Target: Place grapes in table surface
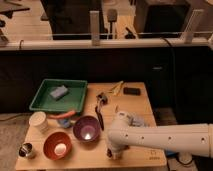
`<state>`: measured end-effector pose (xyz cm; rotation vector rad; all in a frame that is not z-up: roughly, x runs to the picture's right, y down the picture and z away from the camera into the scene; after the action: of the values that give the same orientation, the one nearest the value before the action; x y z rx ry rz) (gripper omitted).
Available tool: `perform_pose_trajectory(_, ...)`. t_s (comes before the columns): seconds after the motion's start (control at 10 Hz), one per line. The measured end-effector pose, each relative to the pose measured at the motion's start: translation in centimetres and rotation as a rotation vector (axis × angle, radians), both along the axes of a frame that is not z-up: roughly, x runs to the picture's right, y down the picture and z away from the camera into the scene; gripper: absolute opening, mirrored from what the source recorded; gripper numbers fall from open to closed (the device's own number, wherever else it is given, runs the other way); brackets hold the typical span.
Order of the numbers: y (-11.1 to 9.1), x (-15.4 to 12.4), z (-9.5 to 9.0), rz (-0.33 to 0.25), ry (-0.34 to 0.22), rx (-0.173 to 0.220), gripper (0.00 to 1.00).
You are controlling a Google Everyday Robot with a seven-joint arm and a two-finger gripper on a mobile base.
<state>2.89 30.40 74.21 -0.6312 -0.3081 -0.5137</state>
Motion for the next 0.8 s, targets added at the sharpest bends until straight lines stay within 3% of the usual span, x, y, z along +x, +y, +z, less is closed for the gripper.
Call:
perform_pose_trajectory(0.3, -3.4, -1.0, -2.0, -0.025, -0.034, 0.035, 0.00)
perform_pose_trajectory(0.8, -11.4, -1.2, -8.9, -0.046, -0.059, 0.123, 0.00)
